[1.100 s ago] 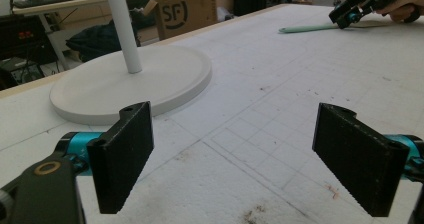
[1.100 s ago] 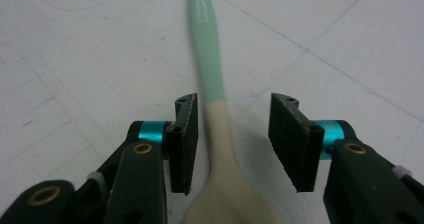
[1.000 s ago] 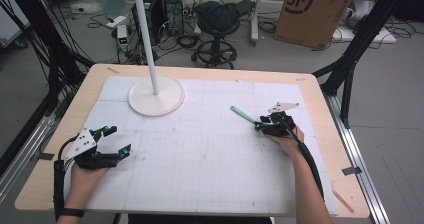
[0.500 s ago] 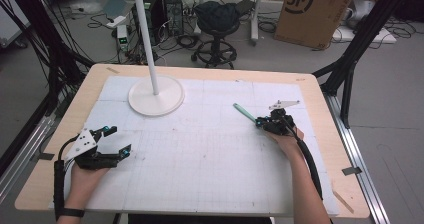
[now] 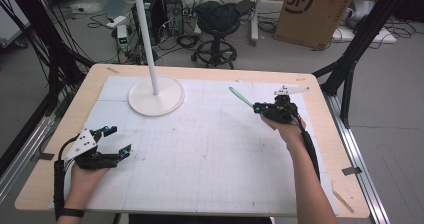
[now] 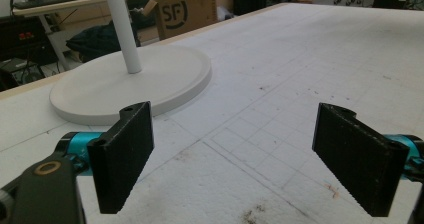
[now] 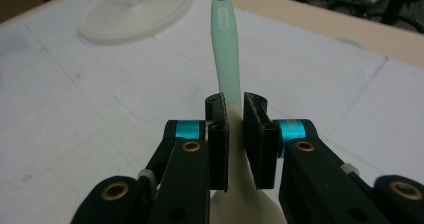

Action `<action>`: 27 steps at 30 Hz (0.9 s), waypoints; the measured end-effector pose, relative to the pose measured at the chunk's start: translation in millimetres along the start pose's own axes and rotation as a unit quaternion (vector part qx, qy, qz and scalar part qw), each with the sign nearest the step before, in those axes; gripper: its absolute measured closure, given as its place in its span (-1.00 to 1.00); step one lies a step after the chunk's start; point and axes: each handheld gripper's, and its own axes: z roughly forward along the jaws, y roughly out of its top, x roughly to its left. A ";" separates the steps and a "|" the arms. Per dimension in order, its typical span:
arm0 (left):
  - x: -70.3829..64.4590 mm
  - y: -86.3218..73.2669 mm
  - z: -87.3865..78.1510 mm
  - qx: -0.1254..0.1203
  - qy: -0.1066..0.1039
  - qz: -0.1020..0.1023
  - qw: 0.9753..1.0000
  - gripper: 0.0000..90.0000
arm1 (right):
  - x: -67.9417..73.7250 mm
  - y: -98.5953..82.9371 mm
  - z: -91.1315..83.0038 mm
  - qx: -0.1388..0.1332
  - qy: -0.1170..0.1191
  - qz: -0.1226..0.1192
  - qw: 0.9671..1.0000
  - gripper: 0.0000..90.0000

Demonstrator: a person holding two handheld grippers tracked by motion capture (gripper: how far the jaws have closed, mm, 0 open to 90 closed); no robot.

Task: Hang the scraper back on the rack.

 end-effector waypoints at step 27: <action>0.8 -0.1 -0.3 0.000 -0.002 0.001 1.000 -0.62 | 80.2 193.2 0.9 -0.066 0.075 -0.056 0.993 0.81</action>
